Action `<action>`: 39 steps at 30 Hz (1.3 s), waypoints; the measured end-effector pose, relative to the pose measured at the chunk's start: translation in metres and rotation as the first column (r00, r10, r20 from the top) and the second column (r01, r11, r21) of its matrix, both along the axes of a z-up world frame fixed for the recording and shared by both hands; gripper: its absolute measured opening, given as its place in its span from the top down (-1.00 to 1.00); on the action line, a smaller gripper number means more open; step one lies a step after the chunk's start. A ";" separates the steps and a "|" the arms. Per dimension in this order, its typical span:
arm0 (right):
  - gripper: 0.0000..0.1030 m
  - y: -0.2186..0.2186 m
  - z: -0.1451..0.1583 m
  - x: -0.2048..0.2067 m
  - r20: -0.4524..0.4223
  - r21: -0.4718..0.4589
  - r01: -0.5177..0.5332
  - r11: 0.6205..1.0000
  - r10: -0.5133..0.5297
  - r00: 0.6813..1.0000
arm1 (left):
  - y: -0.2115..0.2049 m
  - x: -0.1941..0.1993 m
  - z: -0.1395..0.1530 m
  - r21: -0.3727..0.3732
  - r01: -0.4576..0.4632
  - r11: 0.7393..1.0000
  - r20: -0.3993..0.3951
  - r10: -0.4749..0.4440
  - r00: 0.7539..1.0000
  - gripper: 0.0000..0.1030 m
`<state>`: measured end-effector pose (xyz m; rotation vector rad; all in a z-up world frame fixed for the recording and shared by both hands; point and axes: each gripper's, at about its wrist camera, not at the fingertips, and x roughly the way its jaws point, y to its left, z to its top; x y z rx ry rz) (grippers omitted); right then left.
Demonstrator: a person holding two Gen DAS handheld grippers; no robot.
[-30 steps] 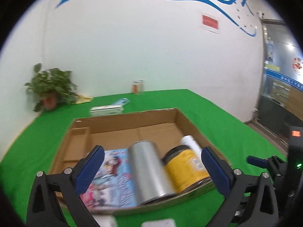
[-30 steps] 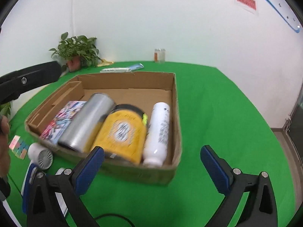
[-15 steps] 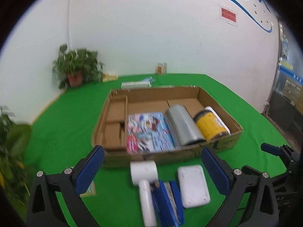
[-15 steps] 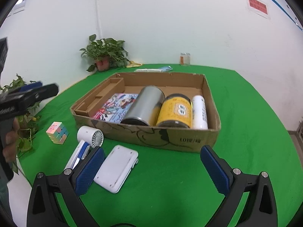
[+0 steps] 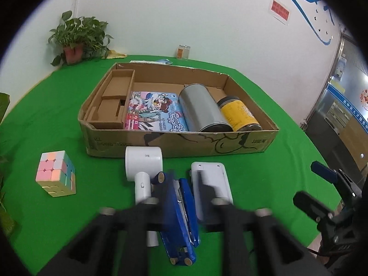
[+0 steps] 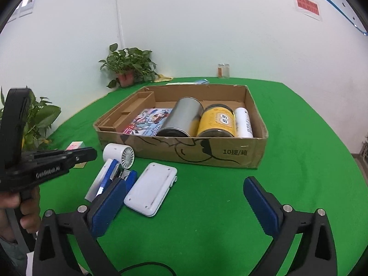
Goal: Organize rigid objects
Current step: 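Withdraw the right tool and reach toward the blue stapler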
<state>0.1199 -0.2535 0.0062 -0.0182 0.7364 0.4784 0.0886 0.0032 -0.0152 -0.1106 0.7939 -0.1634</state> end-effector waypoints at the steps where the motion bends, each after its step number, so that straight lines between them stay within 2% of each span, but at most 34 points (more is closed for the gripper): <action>1: -0.99 0.001 0.001 -0.001 0.001 0.000 -0.013 1.000 0.013 1.000 | 0.005 -0.001 -0.001 -0.006 -0.019 1.000 -0.001 0.019 1.000 -0.91; 3: -0.99 0.004 0.004 -0.008 0.011 0.043 -0.068 0.997 0.068 0.998 | 0.015 -0.003 -0.002 -0.041 -0.056 0.998 0.007 0.056 0.998 -0.98; 5: -0.99 0.014 0.006 -0.018 0.010 0.101 -0.183 0.978 0.182 0.983 | 0.023 0.001 -0.010 -0.084 -0.038 0.996 -0.057 0.033 0.998 -0.98; 6: -0.98 0.021 0.004 -0.023 0.007 0.112 -0.241 0.964 0.242 0.970 | 0.027 0.002 -0.017 -0.130 -0.030 0.991 -0.097 0.018 0.995 -0.98; 9: -0.94 0.049 -0.003 -0.040 -0.006 0.093 -0.381 0.920 0.384 0.924 | 0.033 0.002 -0.033 -0.234 -0.009 0.972 -0.162 -0.030 0.986 -0.96; 13: -0.86 0.082 -0.020 -0.055 -0.041 0.031 -0.486 0.873 0.487 0.872 | 0.027 -0.005 -0.049 -0.269 0.035 0.963 -0.199 -0.091 0.976 -0.92; 14: -0.79 0.086 -0.023 -0.055 -0.054 0.031 -0.495 0.869 0.496 0.867 | 0.025 -0.006 -0.051 -0.280 0.052 0.959 -0.206 -0.113 0.972 -0.81; 16: -0.71 0.092 -0.033 -0.052 -0.099 0.039 -0.494 0.869 0.495 0.863 | 0.020 -0.010 -0.056 -0.307 0.081 0.948 -0.222 -0.154 0.963 -0.73; 18: -0.46 0.093 -0.044 -0.044 -0.155 0.060 -0.478 0.876 0.481 0.863 | 0.017 -0.011 -0.058 -0.316 0.095 0.944 -0.224 -0.171 0.959 -0.63; 22: -0.22 0.090 -0.064 -0.028 -0.244 0.106 -0.440 0.892 0.452 0.858 | 0.011 -0.004 -0.067 -0.327 0.117 0.938 -0.249 -0.205 0.947 -0.30; 24: -0.19 0.089 -0.071 -0.024 -0.274 0.123 -0.427 0.896 0.444 0.853 | 0.010 0.000 -0.069 -0.305 0.112 0.946 -0.252 -0.194 0.948 -0.30; 28: -0.10 0.090 -0.080 -0.025 -0.304 0.123 -0.421 0.899 0.438 0.846 | 0.017 0.004 -0.074 -0.293 0.080 0.953 -0.276 -0.164 0.947 -0.12; 33: -0.09 0.091 -0.089 -0.017 -0.330 0.130 -0.405 0.905 0.424 0.843 | 0.020 0.008 -0.081 -0.292 0.064 0.954 -0.312 -0.158 0.937 0.23; 39: -0.09 0.092 -0.094 -0.010 -0.347 0.135 -0.398 0.907 0.419 0.839 | 0.007 0.006 -0.080 -0.280 0.100 0.955 -0.300 -0.186 0.936 0.23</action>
